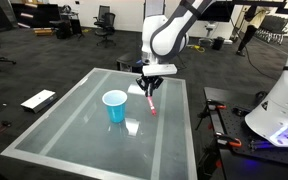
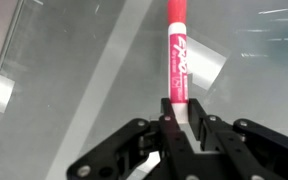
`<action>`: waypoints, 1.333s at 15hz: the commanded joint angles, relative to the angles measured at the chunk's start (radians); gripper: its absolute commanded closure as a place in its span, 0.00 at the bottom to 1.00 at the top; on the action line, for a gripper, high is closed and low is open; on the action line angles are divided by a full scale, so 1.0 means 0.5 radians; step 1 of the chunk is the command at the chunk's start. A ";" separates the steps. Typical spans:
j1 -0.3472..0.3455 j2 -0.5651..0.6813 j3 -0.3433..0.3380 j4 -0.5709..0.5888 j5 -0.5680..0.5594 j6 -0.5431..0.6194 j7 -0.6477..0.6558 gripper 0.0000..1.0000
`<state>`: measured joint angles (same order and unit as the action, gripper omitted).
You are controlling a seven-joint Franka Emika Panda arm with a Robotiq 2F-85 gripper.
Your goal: Place the marker on the table
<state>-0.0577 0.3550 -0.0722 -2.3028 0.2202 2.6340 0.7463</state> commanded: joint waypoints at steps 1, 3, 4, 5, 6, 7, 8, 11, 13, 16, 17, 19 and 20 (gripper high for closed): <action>0.008 0.055 -0.013 0.075 0.068 -0.032 -0.066 0.53; 0.008 0.070 -0.014 0.087 0.071 -0.029 -0.064 0.40; 0.009 0.073 -0.016 0.090 0.070 -0.028 -0.063 0.31; 0.010 0.072 -0.016 0.090 0.071 -0.025 -0.060 0.25; 0.011 0.072 -0.016 0.092 0.071 -0.021 -0.061 0.16; 0.013 0.066 -0.017 0.089 0.071 -0.018 -0.058 0.09; 0.019 0.051 -0.020 0.079 0.066 -0.013 -0.050 0.02; 0.063 -0.069 -0.039 -0.007 0.025 0.040 -0.009 0.00; 0.106 -0.173 -0.061 -0.069 -0.018 0.071 0.034 0.00; 0.189 -0.393 -0.118 -0.206 -0.149 0.139 0.134 0.00; 0.219 -0.472 -0.137 -0.260 -0.220 0.169 0.199 0.00; 0.250 -0.628 -0.153 -0.357 -0.409 0.209 0.355 0.00; 0.250 -0.702 -0.153 -0.397 -0.533 0.214 0.457 0.00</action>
<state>0.0404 0.1460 -0.1291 -2.3940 0.0726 2.7063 0.8628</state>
